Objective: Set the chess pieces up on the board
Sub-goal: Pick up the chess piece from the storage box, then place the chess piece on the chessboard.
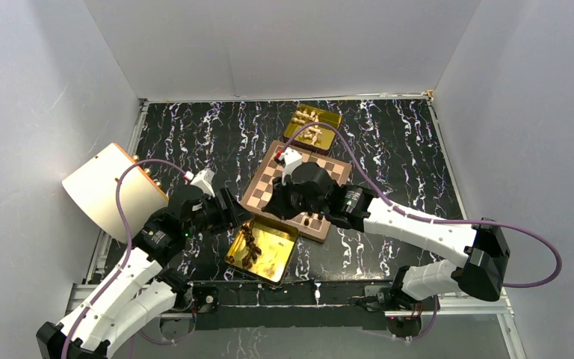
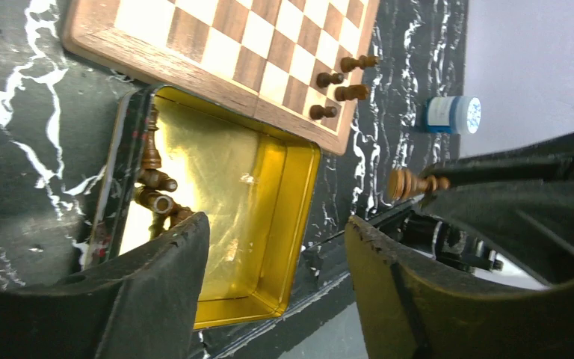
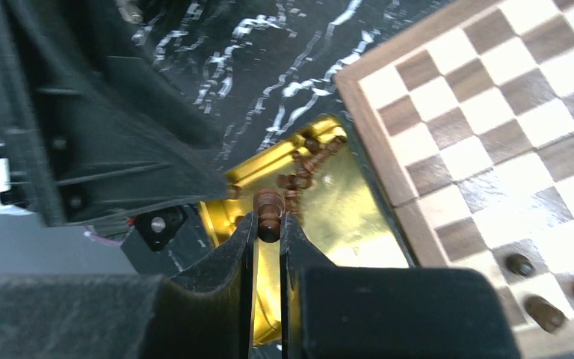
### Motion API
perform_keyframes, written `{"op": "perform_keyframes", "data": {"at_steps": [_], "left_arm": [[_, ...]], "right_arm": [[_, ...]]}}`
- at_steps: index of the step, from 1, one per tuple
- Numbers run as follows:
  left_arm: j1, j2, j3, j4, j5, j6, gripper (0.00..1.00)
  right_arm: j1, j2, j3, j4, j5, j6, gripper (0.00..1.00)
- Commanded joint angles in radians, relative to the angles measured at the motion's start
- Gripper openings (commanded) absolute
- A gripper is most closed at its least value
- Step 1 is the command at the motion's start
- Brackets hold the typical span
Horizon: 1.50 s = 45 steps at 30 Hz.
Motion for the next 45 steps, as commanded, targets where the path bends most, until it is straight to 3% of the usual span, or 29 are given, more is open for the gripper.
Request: {"op": "perform_keyframes", "data": {"at_steps": [1,5,13,30,45], "left_arm": [[0.003,0.012,0.103,-0.078,-0.094,0.138,0.69],[0.003,0.034,0.186,-0.138,-0.168,0.279,0.85],[0.003,-0.041,0.182,-0.156,-0.309,0.437,0.92],[0.003,-0.192,0.081,-0.089,-0.383,0.473,0.93],[0.003,-0.203,0.077,-0.09,-0.395,0.472,0.93]], "right_arm": [[-0.072,-0.013,0.067,-0.132,0.057,0.005,0.09],[-0.179,0.004,0.089,-0.254,0.068,-0.016,0.09],[-0.32,0.145,0.219,-0.492,0.073,-0.08,0.09],[-0.39,0.538,0.514,-0.719,0.037,-0.157,0.12],[-0.393,0.588,0.476,-0.726,0.032,-0.142,0.13]]}}
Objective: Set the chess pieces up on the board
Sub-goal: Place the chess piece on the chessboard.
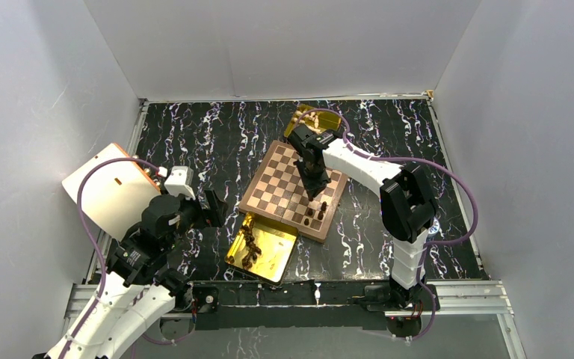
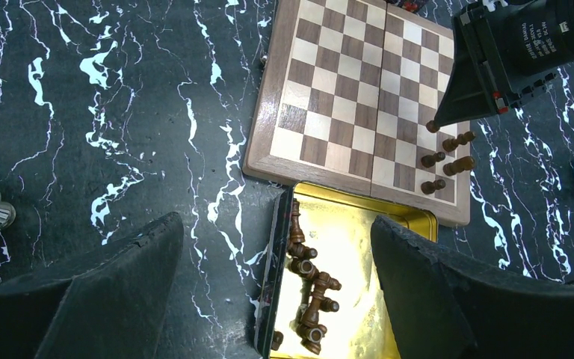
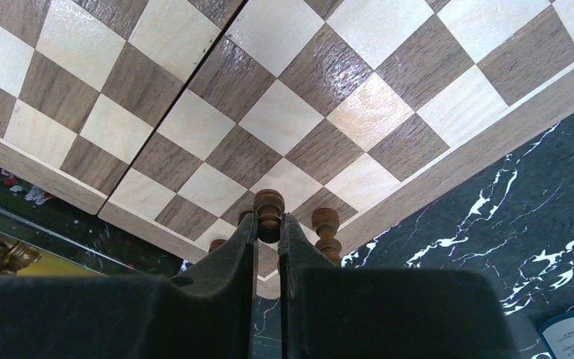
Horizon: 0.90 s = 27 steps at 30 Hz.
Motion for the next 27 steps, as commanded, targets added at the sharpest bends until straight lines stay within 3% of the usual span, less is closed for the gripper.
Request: {"op": "perform_keyframes", "data": {"at_steps": [1,27], "left_arm": [[0.003,-0.012,-0.004,0.017,-0.023,0.013,0.93],[0.003,-0.021,-0.007,0.017,-0.032,0.01,0.93]], "right_arm": [[-0.004,-0.006,0.0,-0.013,-0.003,0.0,0.13],[-0.006,-0.007,-0.07,0.026,-0.014,0.011,0.14]]}}
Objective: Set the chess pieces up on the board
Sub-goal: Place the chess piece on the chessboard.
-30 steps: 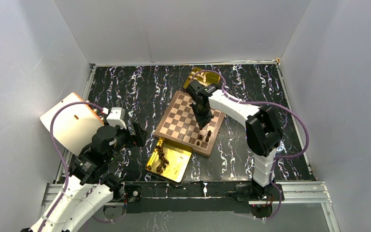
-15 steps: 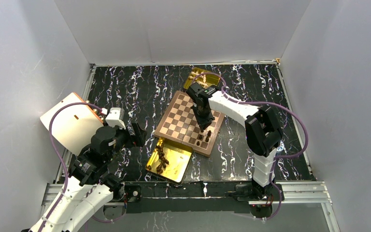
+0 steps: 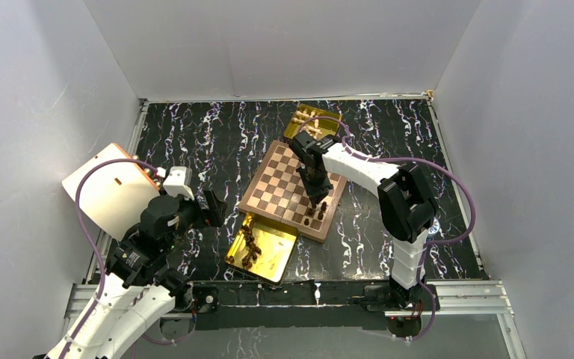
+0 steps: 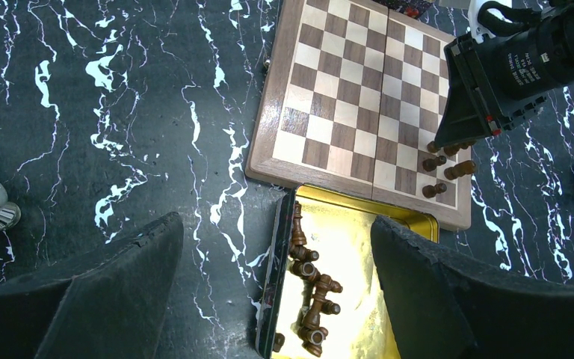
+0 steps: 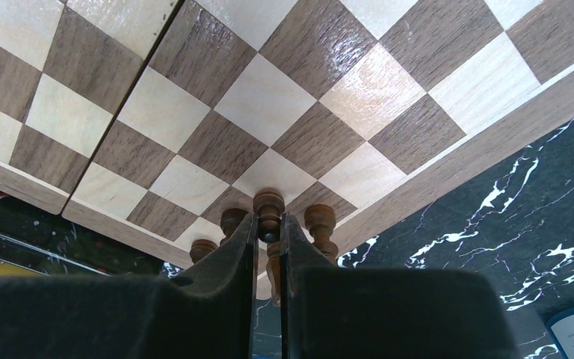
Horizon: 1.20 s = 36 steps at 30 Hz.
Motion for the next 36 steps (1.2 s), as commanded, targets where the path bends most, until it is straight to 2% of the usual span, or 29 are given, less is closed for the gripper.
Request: {"op": "perform_keyframes", "data": {"at_steps": [1,24,36], "left_arm": [[0.003,-0.009,-0.006,0.017,-0.02,0.01,0.93],[0.003,-0.009,-0.006,0.017,-0.019,0.01,0.93],[0.003,-0.006,-0.007,0.017,-0.02,0.009,0.93]], "right_arm": [[-0.005,-0.004,0.002,0.014,-0.007,0.006,0.14],[-0.005,-0.006,0.007,0.017,0.002,0.011,0.32],[-0.005,-0.057,0.068,-0.031,0.019,0.029,0.39]]}}
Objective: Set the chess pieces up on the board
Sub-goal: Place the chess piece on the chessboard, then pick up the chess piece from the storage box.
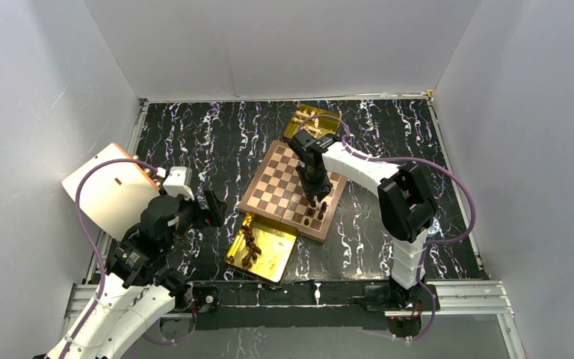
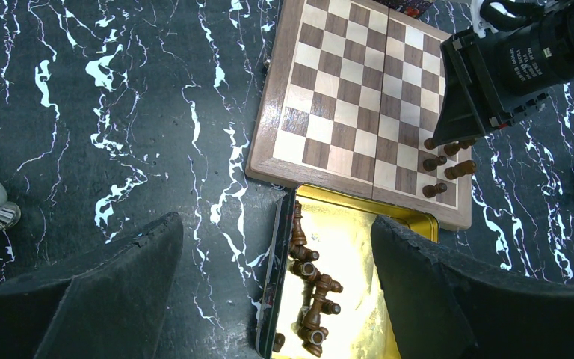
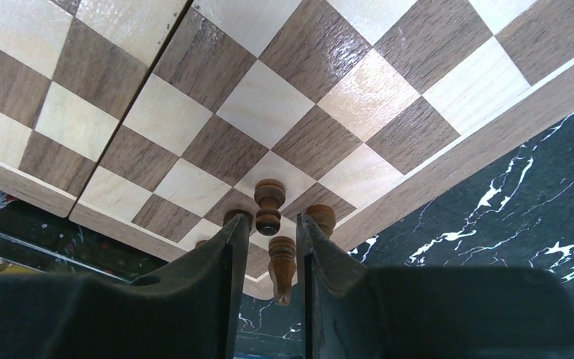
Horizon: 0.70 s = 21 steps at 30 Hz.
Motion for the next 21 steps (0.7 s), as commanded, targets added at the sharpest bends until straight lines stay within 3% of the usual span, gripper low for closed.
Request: {"op": "perform_keyframes", "data": {"at_steps": [1,6,12,21], "left_arm": [[0.003,-0.005,-0.005,0.017,-0.02,0.009,0.93],[0.003,0.002,-0.003,0.018,-0.02,0.009,0.93],[0.003,-0.004,0.001,0.012,-0.035,0.009,0.93],[0.003,-0.046,0.005,-0.001,-0.08,0.007,0.93]], "right_arm": [[-0.006,-0.066,0.06,-0.028,0.013,0.022,0.39],[-0.006,-0.11,0.076,-0.033,0.012,0.038,0.37],[0.005,-0.234,0.022,0.083,-0.089,0.076,0.33],[0.174,-0.318,-0.1,0.264,-0.128,0.167,0.34]]}}
